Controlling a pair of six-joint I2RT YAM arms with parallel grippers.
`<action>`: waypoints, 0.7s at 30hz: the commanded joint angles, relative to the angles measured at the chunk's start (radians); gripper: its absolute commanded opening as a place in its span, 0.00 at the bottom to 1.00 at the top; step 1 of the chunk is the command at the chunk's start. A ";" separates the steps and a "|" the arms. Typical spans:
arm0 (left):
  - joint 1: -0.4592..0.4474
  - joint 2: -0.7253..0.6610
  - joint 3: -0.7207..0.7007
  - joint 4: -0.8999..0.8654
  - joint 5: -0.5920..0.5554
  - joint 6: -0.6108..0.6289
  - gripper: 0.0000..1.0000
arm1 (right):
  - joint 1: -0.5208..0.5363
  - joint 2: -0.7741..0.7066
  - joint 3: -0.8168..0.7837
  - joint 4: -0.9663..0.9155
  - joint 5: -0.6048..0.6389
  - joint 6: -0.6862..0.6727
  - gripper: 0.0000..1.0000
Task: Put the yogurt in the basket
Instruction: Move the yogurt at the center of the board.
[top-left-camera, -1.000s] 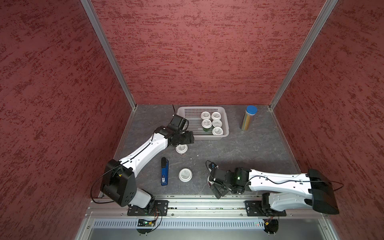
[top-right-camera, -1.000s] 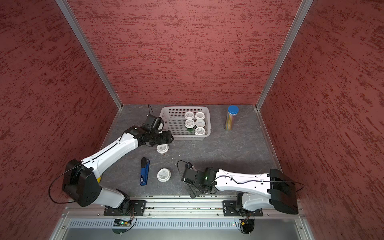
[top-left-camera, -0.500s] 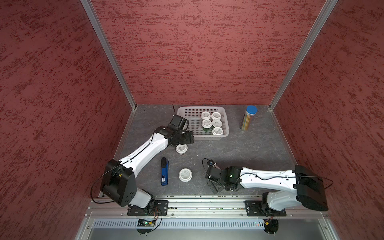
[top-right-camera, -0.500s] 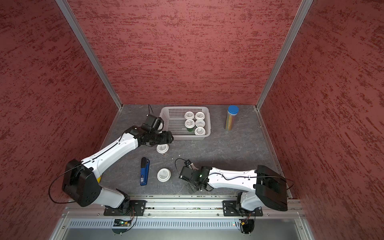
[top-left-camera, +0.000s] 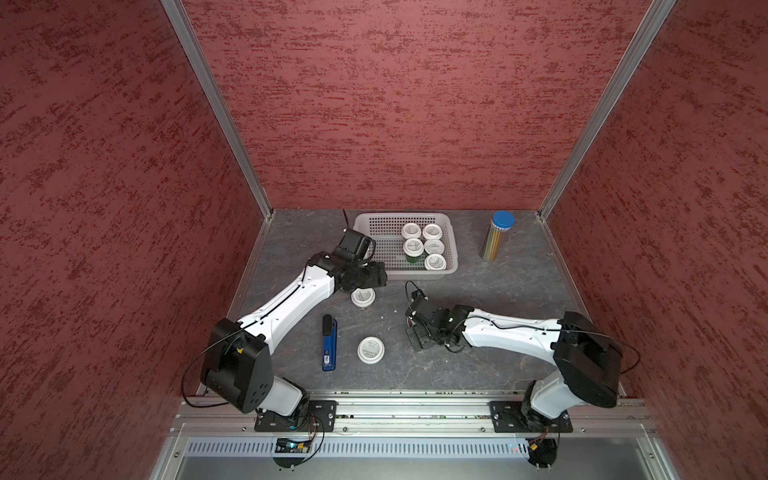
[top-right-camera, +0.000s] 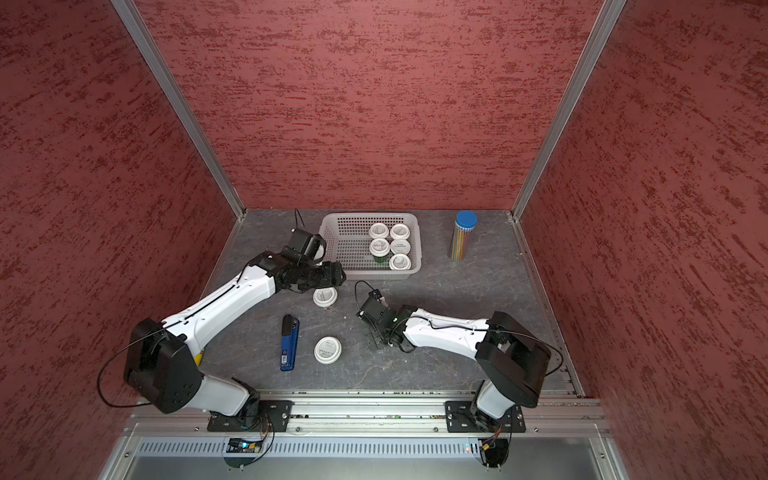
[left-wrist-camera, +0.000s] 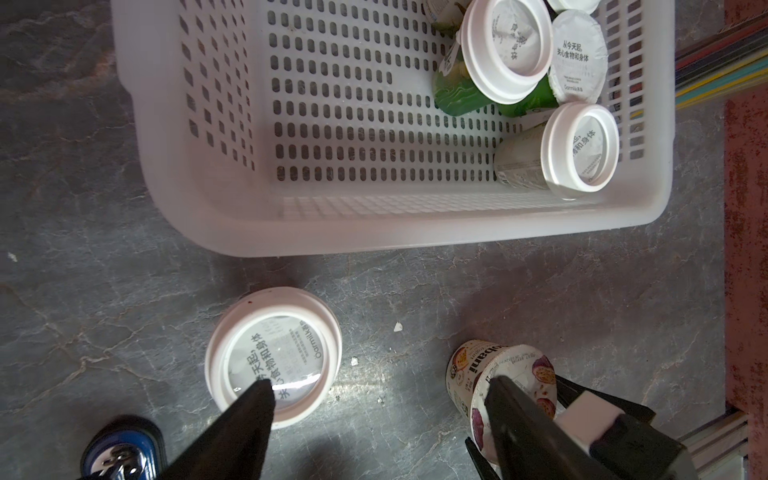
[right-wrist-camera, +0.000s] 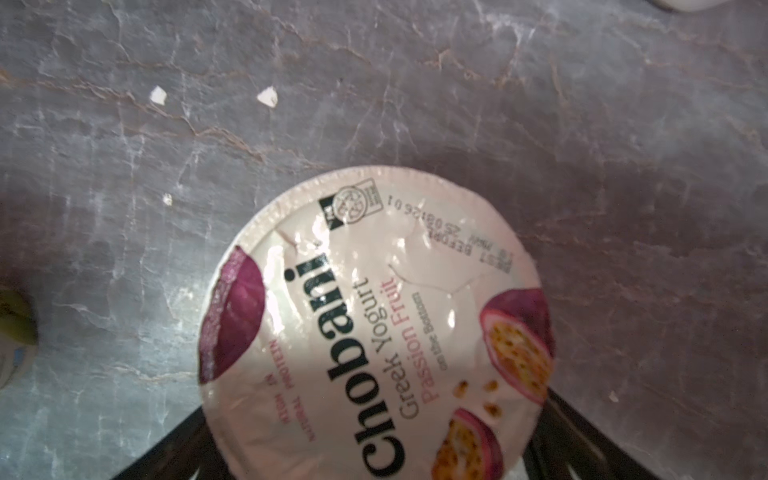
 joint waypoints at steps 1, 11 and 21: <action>0.015 -0.001 0.002 0.017 0.014 0.010 0.84 | -0.001 -0.027 0.027 0.018 -0.104 -0.018 0.98; 0.024 0.022 0.024 0.024 0.033 0.020 0.84 | -0.083 -0.185 -0.043 -0.030 -0.277 -0.056 0.99; 0.028 0.018 0.024 0.032 0.069 0.020 0.82 | -0.322 -0.216 -0.133 0.218 -0.653 0.087 0.72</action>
